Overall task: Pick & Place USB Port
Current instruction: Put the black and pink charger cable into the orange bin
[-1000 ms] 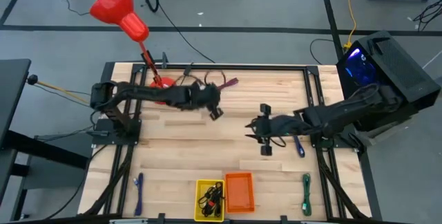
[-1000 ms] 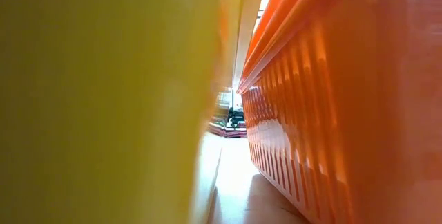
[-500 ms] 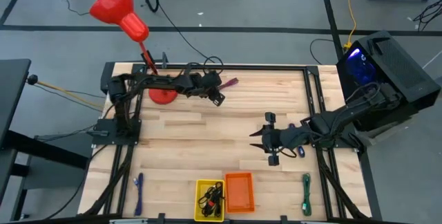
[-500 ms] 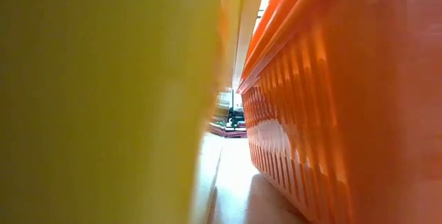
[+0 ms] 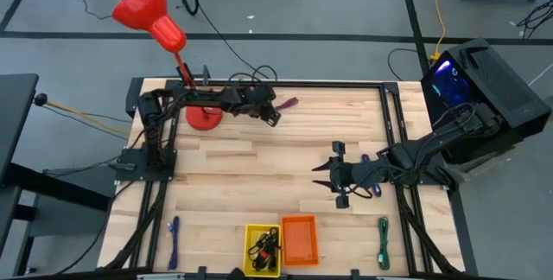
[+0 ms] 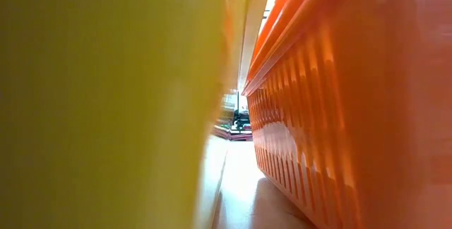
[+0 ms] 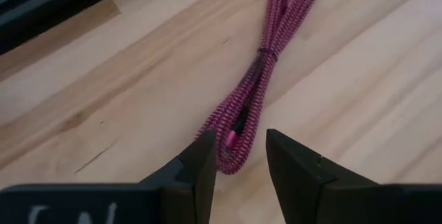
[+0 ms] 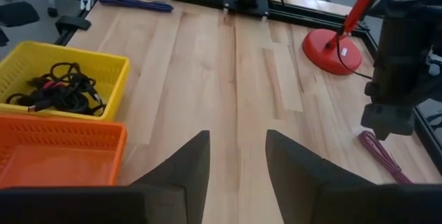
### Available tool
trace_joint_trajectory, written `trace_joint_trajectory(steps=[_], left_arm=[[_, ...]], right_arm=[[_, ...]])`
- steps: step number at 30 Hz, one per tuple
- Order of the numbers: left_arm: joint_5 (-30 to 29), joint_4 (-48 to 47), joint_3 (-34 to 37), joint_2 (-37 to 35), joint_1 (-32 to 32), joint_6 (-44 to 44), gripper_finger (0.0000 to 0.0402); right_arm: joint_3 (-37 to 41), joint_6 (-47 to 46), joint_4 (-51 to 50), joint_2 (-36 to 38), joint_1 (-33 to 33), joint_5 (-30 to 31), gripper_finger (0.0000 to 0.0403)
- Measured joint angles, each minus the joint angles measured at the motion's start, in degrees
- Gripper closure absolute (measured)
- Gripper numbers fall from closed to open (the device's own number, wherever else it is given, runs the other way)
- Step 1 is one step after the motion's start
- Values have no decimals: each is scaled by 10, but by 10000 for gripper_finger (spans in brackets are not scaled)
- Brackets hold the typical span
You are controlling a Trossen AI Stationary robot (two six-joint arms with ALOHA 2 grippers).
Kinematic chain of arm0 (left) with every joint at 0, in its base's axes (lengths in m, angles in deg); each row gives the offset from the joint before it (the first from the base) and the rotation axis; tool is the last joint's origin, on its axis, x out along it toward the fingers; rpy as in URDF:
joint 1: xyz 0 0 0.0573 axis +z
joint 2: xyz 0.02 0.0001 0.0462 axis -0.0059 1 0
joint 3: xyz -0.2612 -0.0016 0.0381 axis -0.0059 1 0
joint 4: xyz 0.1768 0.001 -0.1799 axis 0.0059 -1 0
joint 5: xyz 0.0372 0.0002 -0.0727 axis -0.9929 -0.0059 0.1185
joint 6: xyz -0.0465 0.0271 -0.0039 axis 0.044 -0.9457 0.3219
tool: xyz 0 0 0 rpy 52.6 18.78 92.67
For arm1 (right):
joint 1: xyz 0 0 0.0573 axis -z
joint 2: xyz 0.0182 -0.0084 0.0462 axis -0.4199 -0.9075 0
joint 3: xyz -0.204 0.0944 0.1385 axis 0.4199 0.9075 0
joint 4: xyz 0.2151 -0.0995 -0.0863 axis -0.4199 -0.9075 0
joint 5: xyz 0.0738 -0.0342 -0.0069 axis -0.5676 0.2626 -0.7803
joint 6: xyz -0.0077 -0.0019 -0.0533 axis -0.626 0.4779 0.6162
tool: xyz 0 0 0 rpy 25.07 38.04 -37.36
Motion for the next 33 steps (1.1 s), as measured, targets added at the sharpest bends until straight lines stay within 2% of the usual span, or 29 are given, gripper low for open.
trace_joint_trajectory(steps=[4, 10, 20, 33], left_arm=[[28, 0, 0, 0, 8, 0, 245], [18, -9, 0, 0, 11, 11, 219], [10, -54, 0, 1, 8, 20, 235], [12, -30, 0, 48, 1, 30, 236]], right_arm=[[0, 0, 0, 0, 0, 0, 259], [0, 2, 0, 0, 0, 0, 259], [0, 4, 0, 0, 0, 0, 259], [12, 4, 12, 0, 0, 0, 259]])
